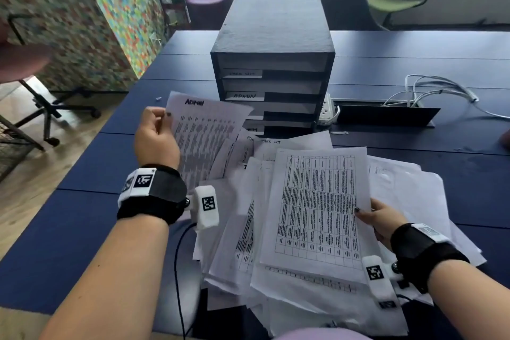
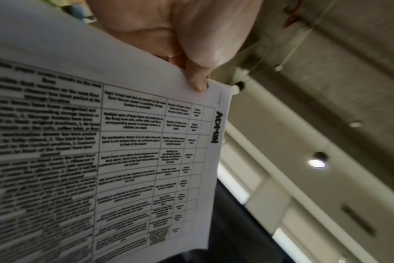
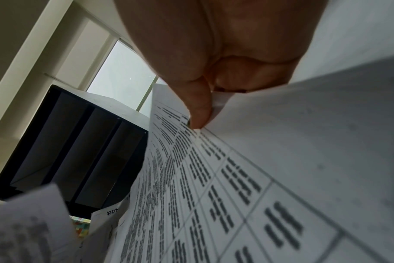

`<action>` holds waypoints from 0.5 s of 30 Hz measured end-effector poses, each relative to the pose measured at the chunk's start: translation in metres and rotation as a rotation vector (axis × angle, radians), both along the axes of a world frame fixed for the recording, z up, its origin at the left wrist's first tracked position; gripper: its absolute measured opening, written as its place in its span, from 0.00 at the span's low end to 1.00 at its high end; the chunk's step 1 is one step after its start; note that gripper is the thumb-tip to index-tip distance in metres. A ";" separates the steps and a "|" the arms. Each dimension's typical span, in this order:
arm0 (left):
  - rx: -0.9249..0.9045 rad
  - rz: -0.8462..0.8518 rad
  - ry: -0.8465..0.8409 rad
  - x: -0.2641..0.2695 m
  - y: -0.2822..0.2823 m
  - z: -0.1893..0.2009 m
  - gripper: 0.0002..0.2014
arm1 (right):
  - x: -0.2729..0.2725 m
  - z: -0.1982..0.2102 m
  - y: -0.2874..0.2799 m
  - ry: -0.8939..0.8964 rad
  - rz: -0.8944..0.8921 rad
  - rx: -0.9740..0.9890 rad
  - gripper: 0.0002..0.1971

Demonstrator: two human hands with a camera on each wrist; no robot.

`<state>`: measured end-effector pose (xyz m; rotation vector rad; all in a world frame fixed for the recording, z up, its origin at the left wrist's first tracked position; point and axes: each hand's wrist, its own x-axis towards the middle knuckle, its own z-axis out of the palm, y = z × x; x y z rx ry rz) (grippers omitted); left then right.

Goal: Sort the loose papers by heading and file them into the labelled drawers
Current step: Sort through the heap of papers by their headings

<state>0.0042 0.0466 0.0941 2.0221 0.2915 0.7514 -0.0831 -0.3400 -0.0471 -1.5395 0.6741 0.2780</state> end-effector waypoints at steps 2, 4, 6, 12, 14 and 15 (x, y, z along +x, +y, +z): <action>0.025 -0.039 -0.105 -0.001 -0.004 0.022 0.09 | 0.001 0.000 0.001 -0.032 -0.024 0.017 0.16; 0.018 -0.069 -0.181 -0.004 -0.010 0.044 0.06 | 0.002 -0.002 0.001 -0.054 -0.031 0.006 0.16; 0.033 -0.059 -0.269 -0.010 -0.020 0.066 0.09 | 0.004 -0.002 -0.001 -0.069 -0.035 0.000 0.16; -0.116 -0.134 -0.394 -0.012 -0.037 0.084 0.03 | 0.000 0.005 0.000 -0.135 -0.092 0.197 0.13; -0.105 -0.148 -0.315 -0.011 -0.042 0.073 0.04 | -0.002 0.012 0.002 -0.178 -0.100 0.279 0.15; -0.103 -0.158 -0.252 -0.010 -0.045 0.064 0.04 | -0.003 0.015 0.003 -0.199 -0.090 0.311 0.23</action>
